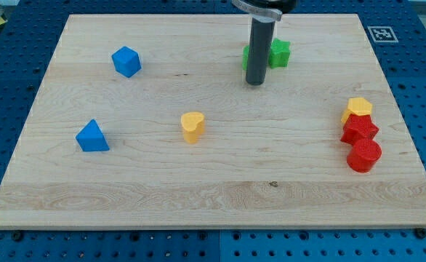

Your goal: Move your hand to the top left of the board

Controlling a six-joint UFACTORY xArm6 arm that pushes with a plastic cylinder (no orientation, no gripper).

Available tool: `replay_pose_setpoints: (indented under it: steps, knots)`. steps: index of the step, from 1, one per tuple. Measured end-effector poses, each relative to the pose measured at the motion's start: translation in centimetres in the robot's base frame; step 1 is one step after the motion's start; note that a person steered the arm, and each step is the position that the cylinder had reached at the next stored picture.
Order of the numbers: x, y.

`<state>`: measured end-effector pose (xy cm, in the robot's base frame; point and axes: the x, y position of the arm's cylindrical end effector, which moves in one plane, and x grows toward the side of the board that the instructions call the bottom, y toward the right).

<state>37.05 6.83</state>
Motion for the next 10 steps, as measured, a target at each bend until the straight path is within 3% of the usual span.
replay_pose_setpoints:
  steps: [4, 5, 6, 7, 8, 10]
  knots:
    - [-1.2, 0.0]
    - [-1.3, -2.5]
    - [-3.9, -5.3]
    - [-9.3, -7.1]
    - [-11.2, -12.4]
    - [-11.2, -15.8]
